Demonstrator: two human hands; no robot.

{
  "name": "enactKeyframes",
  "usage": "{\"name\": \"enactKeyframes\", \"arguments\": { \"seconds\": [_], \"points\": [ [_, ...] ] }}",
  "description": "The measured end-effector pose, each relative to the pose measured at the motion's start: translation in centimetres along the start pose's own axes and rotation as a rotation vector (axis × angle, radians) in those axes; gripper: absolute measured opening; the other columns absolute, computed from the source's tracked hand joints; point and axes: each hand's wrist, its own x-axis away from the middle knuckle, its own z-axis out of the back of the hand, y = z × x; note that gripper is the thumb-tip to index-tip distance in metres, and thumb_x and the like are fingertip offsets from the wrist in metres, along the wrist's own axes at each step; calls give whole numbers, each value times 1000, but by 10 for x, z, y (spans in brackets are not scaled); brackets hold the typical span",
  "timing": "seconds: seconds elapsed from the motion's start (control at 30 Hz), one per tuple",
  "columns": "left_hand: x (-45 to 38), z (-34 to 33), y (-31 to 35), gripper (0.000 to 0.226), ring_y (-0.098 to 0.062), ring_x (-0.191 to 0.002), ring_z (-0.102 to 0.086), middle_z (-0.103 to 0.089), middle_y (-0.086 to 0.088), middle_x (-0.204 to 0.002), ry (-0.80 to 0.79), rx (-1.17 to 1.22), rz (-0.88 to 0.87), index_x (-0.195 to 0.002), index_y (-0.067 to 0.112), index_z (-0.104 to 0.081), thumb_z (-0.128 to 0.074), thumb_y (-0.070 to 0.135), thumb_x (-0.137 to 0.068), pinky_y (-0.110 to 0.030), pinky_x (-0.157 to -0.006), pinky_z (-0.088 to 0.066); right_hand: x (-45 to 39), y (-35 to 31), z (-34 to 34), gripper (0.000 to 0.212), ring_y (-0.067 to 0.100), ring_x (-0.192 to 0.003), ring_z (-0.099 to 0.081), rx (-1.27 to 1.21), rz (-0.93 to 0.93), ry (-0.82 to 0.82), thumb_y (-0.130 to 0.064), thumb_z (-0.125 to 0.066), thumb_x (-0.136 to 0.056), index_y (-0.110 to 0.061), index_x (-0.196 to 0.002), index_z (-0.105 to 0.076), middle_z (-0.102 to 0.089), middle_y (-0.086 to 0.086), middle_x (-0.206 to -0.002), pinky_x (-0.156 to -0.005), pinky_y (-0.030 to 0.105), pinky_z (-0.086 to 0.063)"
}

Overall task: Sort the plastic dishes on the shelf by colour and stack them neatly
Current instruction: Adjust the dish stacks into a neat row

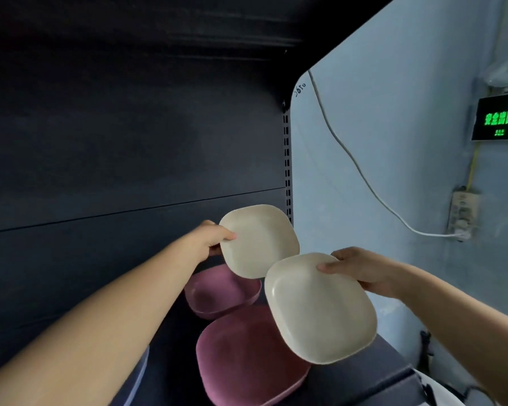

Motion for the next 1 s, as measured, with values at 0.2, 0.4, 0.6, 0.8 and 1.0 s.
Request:
{"name": "enactKeyframes", "arguments": {
  "seconds": [0.2,0.4,0.6,0.8,1.0],
  "points": [
    [54,69,-19,33,-24,-99,-55,-55,-14,-117,126,108,-46,-122,3,-45,-56,3,-91,-30,-63,-50,26,-52,-61,33,28,-89,-67,-125,106,-4,-15,-65,-88,7,-112,-60,-70,18,-107,-81,35,-53],
    [135,185,-70,33,-25,-95,-55,-56,-13,-111,367,363,-64,-123,2,-47,-55,4,-91,-29,-59,-48,61,-115,-164,15,25,-72,-62,-27,230,1,-15,-63,-88,-3,-98,-64,-68,13,-86,-64,29,-49],
    [251,320,-126,19,-17,-74,-58,-59,-5,-89,588,525,-95,-102,6,-51,-62,4,-87,-29,-60,-50,112,-186,-304,18,28,-82,-62,-79,396,-7,-5,-66,-84,-2,-101,-63,-68,17,-96,-73,36,-46],
    [374,440,-201,14,-20,-80,-62,-65,-6,-92,740,578,-127,-90,12,-59,-68,4,-83,-28,-59,-49,179,-222,-461,10,19,-80,-61,-176,482,-80,-5,-63,-87,-12,-93,-59,-65,5,-92,-63,29,-47],
    [469,531,-260,12,-19,-81,-60,-63,-1,-86,913,608,-151,-92,15,-58,-64,6,-87,-33,-70,-52,234,-250,-586,9,16,-82,-60,-188,533,-169,-6,-60,-89,-15,-92,-58,-63,4,-94,-62,28,-47]
  ]
}}
